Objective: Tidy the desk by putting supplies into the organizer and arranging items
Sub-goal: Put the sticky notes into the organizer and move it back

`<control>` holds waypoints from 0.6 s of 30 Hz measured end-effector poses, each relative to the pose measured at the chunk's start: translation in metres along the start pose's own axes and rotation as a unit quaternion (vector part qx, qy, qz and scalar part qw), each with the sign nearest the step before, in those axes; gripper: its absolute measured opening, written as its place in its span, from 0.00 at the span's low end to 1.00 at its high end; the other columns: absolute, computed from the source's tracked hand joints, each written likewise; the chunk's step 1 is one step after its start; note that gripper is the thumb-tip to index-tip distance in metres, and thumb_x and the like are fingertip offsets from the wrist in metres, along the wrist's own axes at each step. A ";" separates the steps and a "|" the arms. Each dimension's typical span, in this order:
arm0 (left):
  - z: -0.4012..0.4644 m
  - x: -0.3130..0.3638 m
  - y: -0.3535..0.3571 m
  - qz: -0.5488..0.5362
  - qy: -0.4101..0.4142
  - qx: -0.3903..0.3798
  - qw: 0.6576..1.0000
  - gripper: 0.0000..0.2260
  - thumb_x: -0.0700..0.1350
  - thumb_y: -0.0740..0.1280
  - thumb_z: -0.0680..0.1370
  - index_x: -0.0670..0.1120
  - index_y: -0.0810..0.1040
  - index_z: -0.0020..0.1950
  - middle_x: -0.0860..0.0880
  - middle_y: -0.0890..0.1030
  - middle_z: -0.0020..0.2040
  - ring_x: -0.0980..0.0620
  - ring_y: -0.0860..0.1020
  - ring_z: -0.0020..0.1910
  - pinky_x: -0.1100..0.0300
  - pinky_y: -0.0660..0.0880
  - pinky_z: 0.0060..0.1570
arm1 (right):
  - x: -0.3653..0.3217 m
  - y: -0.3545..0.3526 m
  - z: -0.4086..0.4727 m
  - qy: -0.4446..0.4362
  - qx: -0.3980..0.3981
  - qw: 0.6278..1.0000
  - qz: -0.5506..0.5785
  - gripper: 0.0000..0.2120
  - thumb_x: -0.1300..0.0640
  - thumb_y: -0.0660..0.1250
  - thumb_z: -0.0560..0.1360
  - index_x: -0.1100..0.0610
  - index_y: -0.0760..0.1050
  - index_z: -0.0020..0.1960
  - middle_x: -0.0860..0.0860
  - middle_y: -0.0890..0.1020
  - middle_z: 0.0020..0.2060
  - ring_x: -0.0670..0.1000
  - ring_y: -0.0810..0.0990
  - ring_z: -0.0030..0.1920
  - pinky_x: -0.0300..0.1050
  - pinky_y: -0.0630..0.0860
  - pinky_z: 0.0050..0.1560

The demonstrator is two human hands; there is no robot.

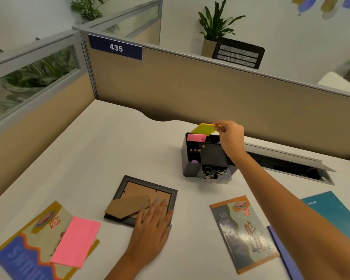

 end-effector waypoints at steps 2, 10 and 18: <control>-0.001 0.000 0.001 -0.013 -0.008 0.002 1.000 0.23 0.55 0.47 0.81 0.51 0.62 0.74 0.47 0.61 0.75 0.45 0.59 0.74 0.44 0.57 0.67 | 0.009 0.019 0.007 0.020 -0.045 0.999 -0.024 0.10 0.66 0.62 0.76 0.62 0.81 0.53 0.60 0.83 0.49 0.60 0.80 0.51 0.48 0.74 0.53; -0.001 -0.004 0.001 -0.038 -0.009 0.019 0.999 0.22 0.54 0.50 0.80 0.53 0.65 0.73 0.49 0.64 0.74 0.48 0.62 0.73 0.44 0.59 0.66 | 0.032 0.075 0.025 0.061 -0.142 0.986 -0.059 0.14 0.69 0.57 0.76 0.62 0.80 0.53 0.61 0.81 0.51 0.61 0.77 0.52 0.50 0.74 0.53; 0.000 -0.005 0.003 -0.048 -0.008 0.024 0.999 0.22 0.55 0.51 0.79 0.54 0.66 0.72 0.50 0.65 0.74 0.48 0.64 0.72 0.44 0.62 0.64 | 0.041 0.097 0.024 0.083 -0.132 0.985 -0.077 0.08 0.65 0.64 0.75 0.61 0.81 0.49 0.61 0.80 0.49 0.60 0.77 0.50 0.50 0.74 0.53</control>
Point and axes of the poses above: each hand's wrist, its own z-axis towards the middle knuckle, its own y-axis out of the palm, x = y × z, the point moved 7 cm from there along z, towards the middle knuckle
